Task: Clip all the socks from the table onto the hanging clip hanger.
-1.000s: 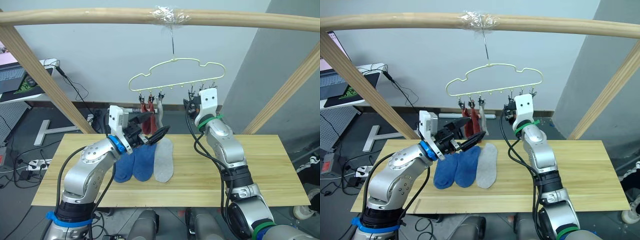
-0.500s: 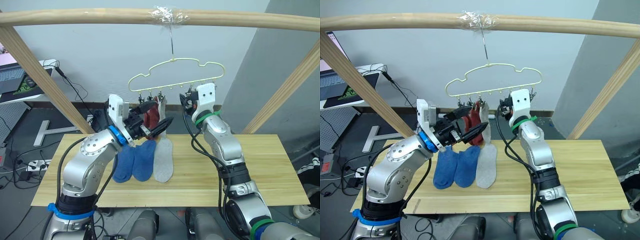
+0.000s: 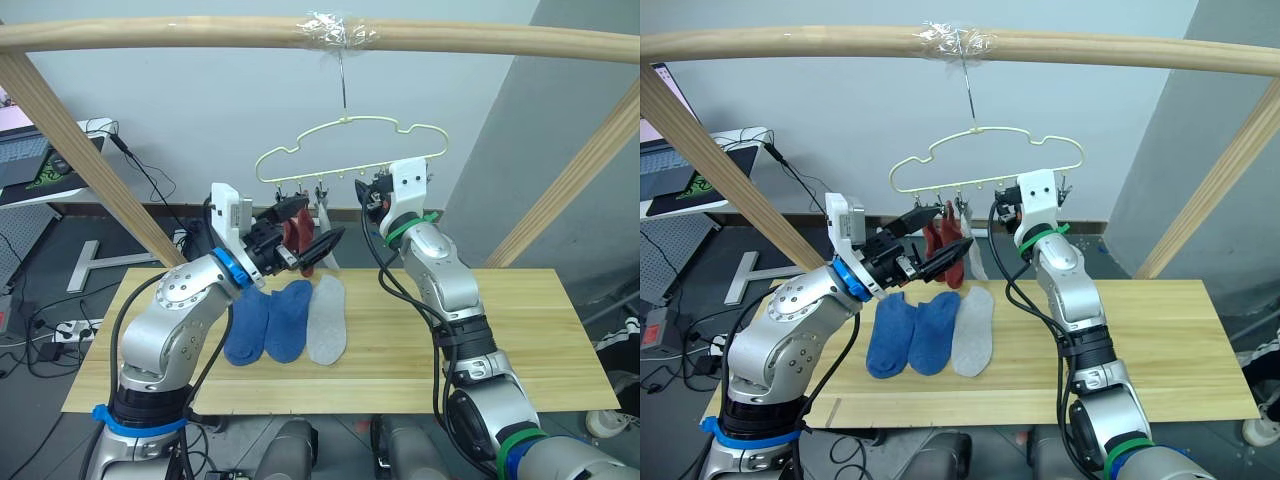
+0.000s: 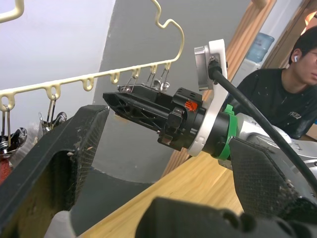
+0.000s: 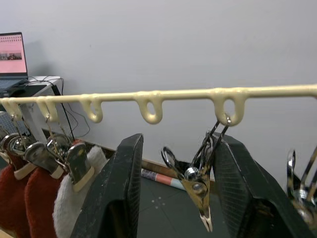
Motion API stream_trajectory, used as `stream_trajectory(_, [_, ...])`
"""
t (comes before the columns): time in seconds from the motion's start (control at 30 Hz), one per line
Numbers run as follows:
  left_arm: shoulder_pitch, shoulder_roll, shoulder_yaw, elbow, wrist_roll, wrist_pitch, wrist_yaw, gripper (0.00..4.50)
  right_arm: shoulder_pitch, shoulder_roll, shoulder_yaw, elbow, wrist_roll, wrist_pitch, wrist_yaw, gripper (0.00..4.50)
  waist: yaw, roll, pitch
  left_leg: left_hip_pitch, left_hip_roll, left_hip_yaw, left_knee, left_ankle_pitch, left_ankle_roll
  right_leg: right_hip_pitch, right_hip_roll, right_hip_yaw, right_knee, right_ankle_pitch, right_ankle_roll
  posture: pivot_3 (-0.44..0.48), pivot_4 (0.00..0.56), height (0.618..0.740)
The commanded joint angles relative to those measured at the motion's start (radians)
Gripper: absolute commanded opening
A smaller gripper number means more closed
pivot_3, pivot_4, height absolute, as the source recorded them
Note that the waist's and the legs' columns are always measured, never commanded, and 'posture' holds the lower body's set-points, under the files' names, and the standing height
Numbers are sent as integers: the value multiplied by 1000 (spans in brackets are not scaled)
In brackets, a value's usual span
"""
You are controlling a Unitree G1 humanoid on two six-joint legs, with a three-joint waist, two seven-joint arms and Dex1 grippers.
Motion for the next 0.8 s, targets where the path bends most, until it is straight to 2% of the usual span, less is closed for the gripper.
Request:
stream_trajectory(0.03, [-13,4,19,-50,-17,-7,2,4500,-18,6,-10,-17,13,-27,-3,2093,0,0,0,0,0,0,0,0,0,0,0,0,0,0,0,50,211,740])
stream_trajectory(0.57, [-18,-1,16,-57,-22,-3,10,4500,-15,9,-14,-17,20,-27,2,2093,0,0,0,0,0,0,0,0,0,0,0,0,0,0,0,49,216,740])
stream_trajectory(0.67, [-19,-1,13,-56,-17,-3,11,4500,-19,7,-17,-14,22,-29,4,1472,0,0,0,0,0,0,0,0,1,0,0,0,0,0,0,49,216,740])
stream_trajectory(0.8, [-13,-2,11,-64,-19,0,14,4500,-16,5,-17,-18,22,-31,4,227,0,0,0,0,0,0,0,0,1,0,0,0,0,0,0,47,216,740])
